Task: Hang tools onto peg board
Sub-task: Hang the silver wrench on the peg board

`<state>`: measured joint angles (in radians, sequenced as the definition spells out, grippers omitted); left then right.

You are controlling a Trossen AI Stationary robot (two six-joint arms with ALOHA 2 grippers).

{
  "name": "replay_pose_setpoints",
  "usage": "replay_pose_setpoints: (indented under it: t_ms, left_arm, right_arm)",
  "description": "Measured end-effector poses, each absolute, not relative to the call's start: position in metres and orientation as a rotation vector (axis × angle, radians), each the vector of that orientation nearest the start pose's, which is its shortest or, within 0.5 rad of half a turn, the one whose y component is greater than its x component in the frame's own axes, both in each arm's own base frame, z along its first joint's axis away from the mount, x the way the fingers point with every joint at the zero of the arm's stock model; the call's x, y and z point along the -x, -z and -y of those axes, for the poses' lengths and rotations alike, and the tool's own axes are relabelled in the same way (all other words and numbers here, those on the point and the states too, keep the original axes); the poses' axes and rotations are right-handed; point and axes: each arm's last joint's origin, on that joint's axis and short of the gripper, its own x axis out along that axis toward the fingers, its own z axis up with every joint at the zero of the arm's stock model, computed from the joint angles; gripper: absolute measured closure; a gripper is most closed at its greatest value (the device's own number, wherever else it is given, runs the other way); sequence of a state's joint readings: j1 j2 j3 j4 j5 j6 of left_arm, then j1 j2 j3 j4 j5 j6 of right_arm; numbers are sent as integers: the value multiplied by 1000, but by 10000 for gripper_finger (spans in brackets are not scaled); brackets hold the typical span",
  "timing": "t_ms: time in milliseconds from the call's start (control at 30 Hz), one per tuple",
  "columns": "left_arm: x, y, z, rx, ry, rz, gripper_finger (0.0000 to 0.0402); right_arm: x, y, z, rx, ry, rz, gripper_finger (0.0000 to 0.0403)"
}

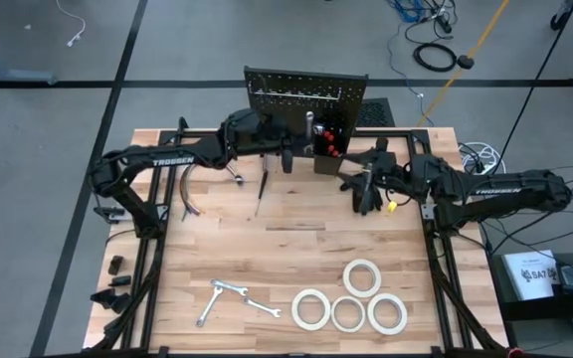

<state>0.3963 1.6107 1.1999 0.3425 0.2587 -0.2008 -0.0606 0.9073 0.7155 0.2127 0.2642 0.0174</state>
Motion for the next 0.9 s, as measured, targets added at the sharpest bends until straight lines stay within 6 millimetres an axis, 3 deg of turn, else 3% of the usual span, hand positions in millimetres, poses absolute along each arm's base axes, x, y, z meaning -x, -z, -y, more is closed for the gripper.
replay_pose_setpoints:
  t_ms: [267, 900]
  left_arm:
    - [-342, -316, -153, 237, -190, -81, 398]
    - [-342, -313, -155, 216, -192, -96, 398]
  right_arm:
    - [-203, -325, 28, -11, 360, 21, 174]
    - [-203, -325, 32, -15, 381, 21, 174]
